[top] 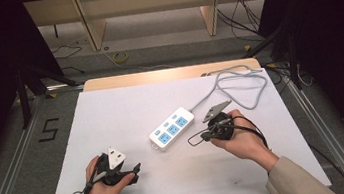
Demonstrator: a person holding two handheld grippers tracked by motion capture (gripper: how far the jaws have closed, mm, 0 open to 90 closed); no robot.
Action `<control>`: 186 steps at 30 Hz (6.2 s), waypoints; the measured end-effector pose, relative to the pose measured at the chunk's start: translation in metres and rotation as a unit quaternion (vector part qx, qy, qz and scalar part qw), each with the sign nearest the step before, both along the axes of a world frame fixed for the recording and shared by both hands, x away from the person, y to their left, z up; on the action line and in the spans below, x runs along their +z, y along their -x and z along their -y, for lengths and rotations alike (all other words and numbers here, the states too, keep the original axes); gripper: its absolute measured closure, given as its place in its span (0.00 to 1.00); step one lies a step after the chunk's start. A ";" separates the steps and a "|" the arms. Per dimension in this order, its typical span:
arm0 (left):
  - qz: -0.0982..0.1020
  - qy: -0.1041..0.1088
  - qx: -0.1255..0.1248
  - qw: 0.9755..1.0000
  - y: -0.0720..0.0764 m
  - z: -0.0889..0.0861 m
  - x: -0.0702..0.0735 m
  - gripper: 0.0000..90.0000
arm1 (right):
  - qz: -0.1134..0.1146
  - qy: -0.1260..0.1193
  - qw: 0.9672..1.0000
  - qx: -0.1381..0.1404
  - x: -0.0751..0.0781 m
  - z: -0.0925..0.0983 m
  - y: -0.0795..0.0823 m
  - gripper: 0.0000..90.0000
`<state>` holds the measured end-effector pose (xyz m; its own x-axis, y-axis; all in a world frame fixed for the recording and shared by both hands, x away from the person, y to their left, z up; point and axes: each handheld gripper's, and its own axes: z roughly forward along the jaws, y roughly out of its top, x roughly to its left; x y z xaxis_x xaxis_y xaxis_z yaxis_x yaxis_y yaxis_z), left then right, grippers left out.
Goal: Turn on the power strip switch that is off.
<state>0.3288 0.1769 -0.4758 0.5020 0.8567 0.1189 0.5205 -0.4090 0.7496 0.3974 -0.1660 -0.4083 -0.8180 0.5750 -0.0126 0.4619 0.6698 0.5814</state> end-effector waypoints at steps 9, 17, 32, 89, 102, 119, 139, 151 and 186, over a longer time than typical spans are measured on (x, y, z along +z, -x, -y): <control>0.001 0.000 -0.001 1.000 0.000 0.000 0.000 0.21 | -0.002 0.004 1.000 0.004 0.000 -0.007 -0.004 1.00; 0.000 0.000 -0.001 1.000 0.000 0.001 0.000 0.21 | 0.000 0.008 1.000 0.010 0.002 -0.012 -0.008 1.00; 0.000 0.000 -0.002 1.000 0.000 0.001 0.000 0.21 | -0.007 0.015 1.000 0.014 0.001 -0.024 -0.015 1.00; 0.001 -0.001 -0.007 1.000 -0.001 0.003 0.000 0.21 | -0.015 0.025 0.999 0.027 -0.002 -0.072 -0.041 1.00; 0.000 0.000 -0.008 1.000 -0.001 0.003 0.000 0.21 | -0.016 0.031 0.999 0.032 -0.004 -0.082 -0.045 1.00; 0.000 0.000 -0.008 1.000 -0.001 0.004 0.000 0.21 | -0.020 0.027 0.999 0.032 -0.007 -0.097 -0.055 1.00; 0.002 0.000 -0.010 1.000 -0.001 0.004 0.000 0.21 | -0.024 0.029 0.999 0.033 -0.009 -0.114 -0.068 1.00; 0.002 0.000 -0.011 1.000 -0.002 0.004 0.000 0.21 | -0.026 0.031 0.999 0.031 -0.012 -0.121 -0.072 1.00; 0.001 -0.002 -0.013 1.000 -0.003 0.004 0.000 0.21 | -0.043 0.035 0.998 0.020 -0.029 -0.148 -0.089 1.00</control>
